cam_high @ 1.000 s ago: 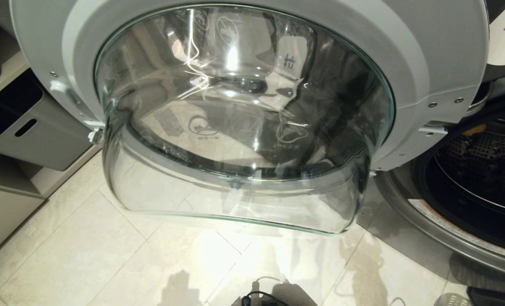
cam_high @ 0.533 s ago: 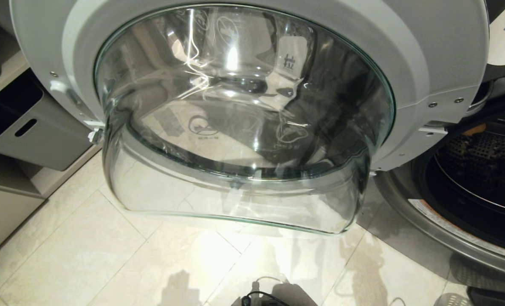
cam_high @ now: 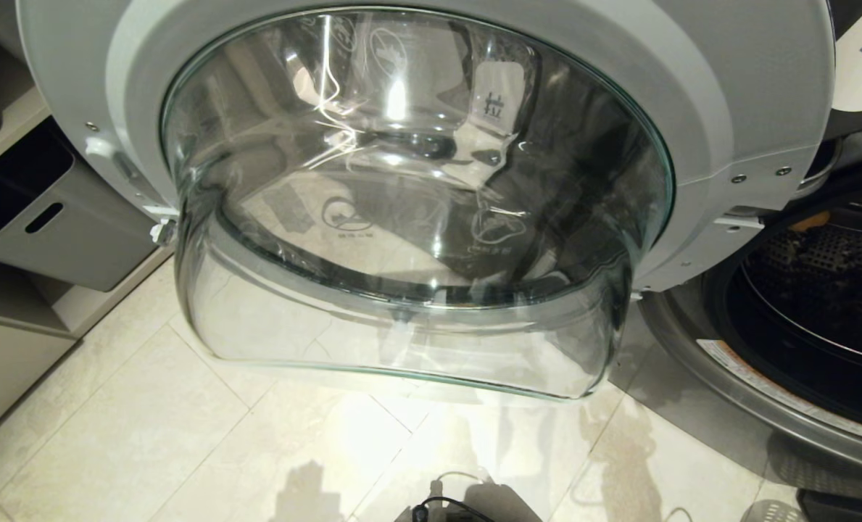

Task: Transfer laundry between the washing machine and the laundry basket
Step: Pick a cloth and place it into the basket

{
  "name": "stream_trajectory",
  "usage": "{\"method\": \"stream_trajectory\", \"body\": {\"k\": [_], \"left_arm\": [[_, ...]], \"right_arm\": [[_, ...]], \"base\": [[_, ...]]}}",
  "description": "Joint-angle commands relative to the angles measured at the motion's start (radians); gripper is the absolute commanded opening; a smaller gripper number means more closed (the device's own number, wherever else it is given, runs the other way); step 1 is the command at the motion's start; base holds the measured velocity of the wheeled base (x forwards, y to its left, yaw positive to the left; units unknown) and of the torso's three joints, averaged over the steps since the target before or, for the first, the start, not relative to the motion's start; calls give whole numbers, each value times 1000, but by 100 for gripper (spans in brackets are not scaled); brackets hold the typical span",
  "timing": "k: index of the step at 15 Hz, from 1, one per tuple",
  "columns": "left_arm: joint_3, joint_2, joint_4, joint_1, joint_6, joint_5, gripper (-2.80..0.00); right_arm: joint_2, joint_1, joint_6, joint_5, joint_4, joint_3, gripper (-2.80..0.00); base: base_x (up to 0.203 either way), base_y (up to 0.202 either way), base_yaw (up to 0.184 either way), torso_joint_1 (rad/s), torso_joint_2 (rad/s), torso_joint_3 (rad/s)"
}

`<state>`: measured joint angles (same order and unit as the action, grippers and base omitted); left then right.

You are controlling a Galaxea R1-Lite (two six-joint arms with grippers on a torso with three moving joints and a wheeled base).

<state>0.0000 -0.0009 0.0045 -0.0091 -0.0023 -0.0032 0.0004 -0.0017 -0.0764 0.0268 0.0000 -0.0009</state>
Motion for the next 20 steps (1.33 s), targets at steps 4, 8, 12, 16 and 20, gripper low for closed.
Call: {"method": "stream_trajectory", "body": {"k": [4, 8, 12, 16, 20], "left_arm": [[0, 1, 0, 0, -1, 0, -280], [0, 1, 0, 0, 1, 0, -280], [0, 1, 0, 0, 1, 0, -280], [0, 1, 0, 0, 1, 0, -280], [0, 1, 0, 0, 1, 0, -280]], "right_arm": [[0, 0, -2, 1, 0, 1, 0], [0, 0, -2, 1, 0, 1, 0], [0, 0, 0, 1, 0, 1, 0], [0, 0, 0, 1, 0, 1, 0], [0, 0, 0, 1, 0, 1, 0]], "base": [[0, 0, 0, 0, 0, 0], [0, 0, 0, 0, 0, 0], [0, 0, 0, 0, 0, 0], [0, 0, 0, 0, 0, 0], [0, -22, -2, 1, 1, 1]]}}
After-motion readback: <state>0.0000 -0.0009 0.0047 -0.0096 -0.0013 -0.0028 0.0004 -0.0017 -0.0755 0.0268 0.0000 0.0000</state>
